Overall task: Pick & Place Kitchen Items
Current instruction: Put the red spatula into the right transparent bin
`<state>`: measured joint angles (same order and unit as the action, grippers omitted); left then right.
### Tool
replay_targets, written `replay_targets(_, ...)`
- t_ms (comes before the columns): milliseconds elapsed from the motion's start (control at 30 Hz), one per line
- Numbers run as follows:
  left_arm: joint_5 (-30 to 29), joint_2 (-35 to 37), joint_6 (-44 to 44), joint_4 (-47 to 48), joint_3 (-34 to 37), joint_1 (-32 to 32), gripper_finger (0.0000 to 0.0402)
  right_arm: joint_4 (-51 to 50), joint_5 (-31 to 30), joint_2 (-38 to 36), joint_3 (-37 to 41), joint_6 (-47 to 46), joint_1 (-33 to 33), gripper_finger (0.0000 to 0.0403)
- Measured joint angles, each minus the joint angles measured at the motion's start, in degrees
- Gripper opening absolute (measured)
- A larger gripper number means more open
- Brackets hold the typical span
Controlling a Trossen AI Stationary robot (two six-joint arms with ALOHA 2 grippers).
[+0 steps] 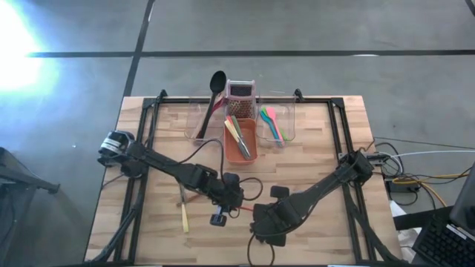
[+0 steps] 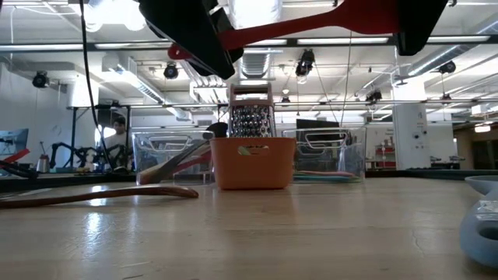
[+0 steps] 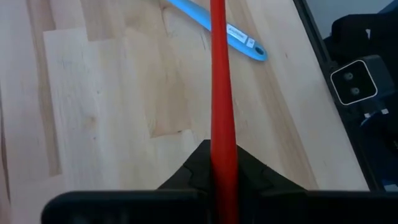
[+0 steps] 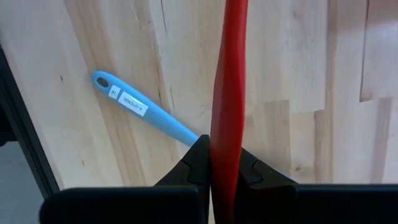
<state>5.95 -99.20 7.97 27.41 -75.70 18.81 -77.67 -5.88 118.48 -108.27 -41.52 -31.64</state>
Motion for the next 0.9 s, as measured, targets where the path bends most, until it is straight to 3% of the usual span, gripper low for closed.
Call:
replay_targets(167, -0.03, 0.00, -0.45, -0.46, 0.00, -0.06, 0.0028, -1.39, 2.87, -1.02, 0.00, -1.28, 0.07, 0.0020)
replay_targets(333, -0.46, 0.02, -0.79, 0.56, 0.09, -0.33, 0.0028, -9.72, 4.57, -4.85, -2.21, -7.59, -0.39, 0.0035)
replay_targets(467, -2.66, 0.02, -2.21, -0.17, 0.09, -0.33, 0.0028, -12.22, -0.09, -10.28, -3.69, -13.47, -2.52, 0.0036)
replay_targets(533, -3.54, 0.02, -3.19, -0.68, 0.36, -0.33, 0.0028, -12.25, -5.31, -13.30, -3.71, -16.75, -5.04, 0.0037)
replay_targets(633, -4.44, 0.45, -4.13, -4.41, 1.76, -0.35, 0.0028, -12.06, -19.07, -17.83, -2.27, -21.50, -10.46, 0.0038)
replay_targets(800, -3.53, 1.24, -5.18, -20.06, 6.81, -1.38, 0.0028, -11.71, -39.70, -22.42, 2.66, -29.93, -19.94, 0.0038)
replay_targets(900, -1.76, 1.70, -4.91, -34.29, 11.16, -2.32, 0.0028, -11.61, -46.96, -23.87, 5.90, -34.65, -24.12, 0.0038)
